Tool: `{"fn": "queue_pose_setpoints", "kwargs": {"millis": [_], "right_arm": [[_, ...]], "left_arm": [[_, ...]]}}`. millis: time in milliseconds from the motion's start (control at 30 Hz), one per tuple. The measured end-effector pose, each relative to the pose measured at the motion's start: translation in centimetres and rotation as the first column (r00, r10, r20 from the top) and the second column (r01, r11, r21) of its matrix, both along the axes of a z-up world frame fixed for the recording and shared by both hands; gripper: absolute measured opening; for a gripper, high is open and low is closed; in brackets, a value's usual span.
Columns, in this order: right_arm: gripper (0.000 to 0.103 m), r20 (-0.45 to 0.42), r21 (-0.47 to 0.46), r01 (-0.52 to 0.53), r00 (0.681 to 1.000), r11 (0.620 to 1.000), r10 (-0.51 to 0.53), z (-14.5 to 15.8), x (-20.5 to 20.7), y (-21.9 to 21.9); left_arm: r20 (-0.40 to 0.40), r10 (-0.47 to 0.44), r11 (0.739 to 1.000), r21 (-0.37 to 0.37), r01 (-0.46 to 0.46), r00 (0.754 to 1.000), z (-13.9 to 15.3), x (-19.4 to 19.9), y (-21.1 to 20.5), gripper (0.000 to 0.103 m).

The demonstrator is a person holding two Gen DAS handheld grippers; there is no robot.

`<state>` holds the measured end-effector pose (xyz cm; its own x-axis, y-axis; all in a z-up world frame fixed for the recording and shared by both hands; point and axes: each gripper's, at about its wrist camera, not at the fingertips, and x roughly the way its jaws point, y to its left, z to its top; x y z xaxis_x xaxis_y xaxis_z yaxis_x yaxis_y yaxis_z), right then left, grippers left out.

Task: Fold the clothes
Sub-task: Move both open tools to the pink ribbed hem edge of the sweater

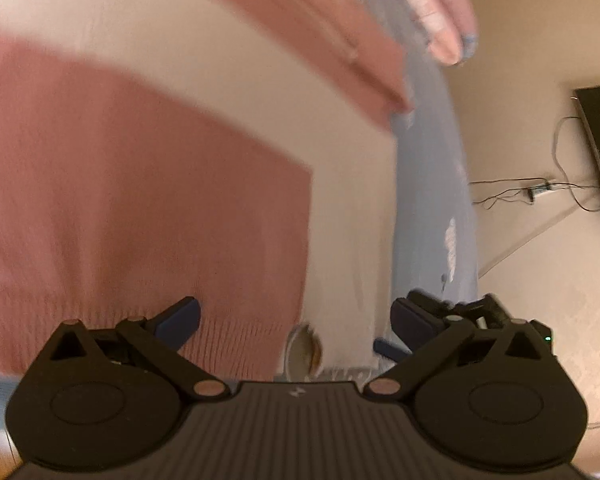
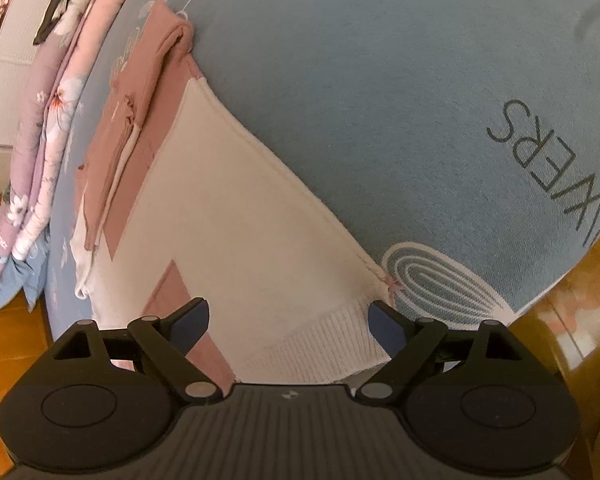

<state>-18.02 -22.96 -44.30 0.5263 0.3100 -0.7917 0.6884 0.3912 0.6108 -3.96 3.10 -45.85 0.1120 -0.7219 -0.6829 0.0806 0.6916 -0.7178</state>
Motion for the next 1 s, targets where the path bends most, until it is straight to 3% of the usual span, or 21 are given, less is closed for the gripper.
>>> {"fn": "queue_pose_setpoints", "kwargs": {"millis": [100, 200, 267, 400, 533, 633, 700, 767, 867, 900, 1000], "right_arm": [[0.091, -0.002, -0.006, -0.011, 1.000, 1.000, 0.011, 0.0, 0.3, 0.2], [0.092, 0.006, -0.006, -0.009, 1.000, 1.000, 0.009, 0.0, 0.2, 0.3], [0.092, 0.008, -0.006, -0.009, 1.000, 1.000, 0.009, 0.0, 0.3, 0.3], [0.092, 0.005, -0.011, -0.022, 1.000, 1.000, 0.022, 0.1, 0.5, 0.3], [0.093, 0.005, -0.020, -0.030, 1.000, 0.999, 0.031, 0.2, 0.5, 0.5], [0.094, -0.012, -0.030, -0.054, 0.998, 0.998, 0.054, 0.5, 0.9, 0.8], [0.094, -0.035, -0.025, -0.080, 0.996, 0.996, 0.079, 0.7, 1.5, 1.1], [0.094, -0.014, -0.004, -0.110, 0.994, 0.994, 0.110, 1.4, 2.1, 1.8], [0.094, 0.023, -0.018, -0.187, 0.982, 0.982, 0.187, 2.5, 3.7, 3.6], [0.094, 0.030, -0.033, -0.218, 0.975, 0.975, 0.219, 2.8, 4.2, 4.2], [0.093, 0.041, -0.107, -0.331, 0.941, 0.938, 0.336, 4.0, 5.9, 6.5]], "left_arm": [[0.065, 0.098, 0.995, 0.009, -0.099, 0.993, 1.0, 1.2, 2.2, 0.100], [-0.004, 0.216, 0.976, -0.024, -0.216, 0.976, -0.3, 2.5, 5.0, 0.100], [-0.043, 0.244, 0.969, -0.043, -0.245, 0.969, -1.2, 2.9, 5.8, 0.100], [-0.012, 0.255, 0.967, 0.001, -0.255, 0.967, -1.9, 2.4, 6.4, 0.100], [-0.058, 0.316, 0.949, 0.000, -0.316, 0.947, -1.5, 1.2, 7.7, 0.100], [0.000, 0.323, 0.946, 0.018, -0.323, 0.947, 0.3, 0.6, 8.6, 0.100], [0.043, 0.321, 0.943, 0.082, -0.324, 0.946, 1.5, 0.4, 9.0, 0.100], [0.124, 0.281, 0.932, 0.203, -0.301, 0.952, 2.8, 0.2, 9.1, 0.100], [0.230, 0.125, 0.877, 0.430, -0.216, 0.965, 4.4, -0.1, 8.9, 0.097], [0.246, 0.061, 0.849, 0.497, -0.180, 0.967, 4.7, -0.3, 8.7, 0.091], [0.247, -0.017, 0.802, 0.582, -0.134, 0.969, 4.8, -1.0, 9.5, 0.070]]}}
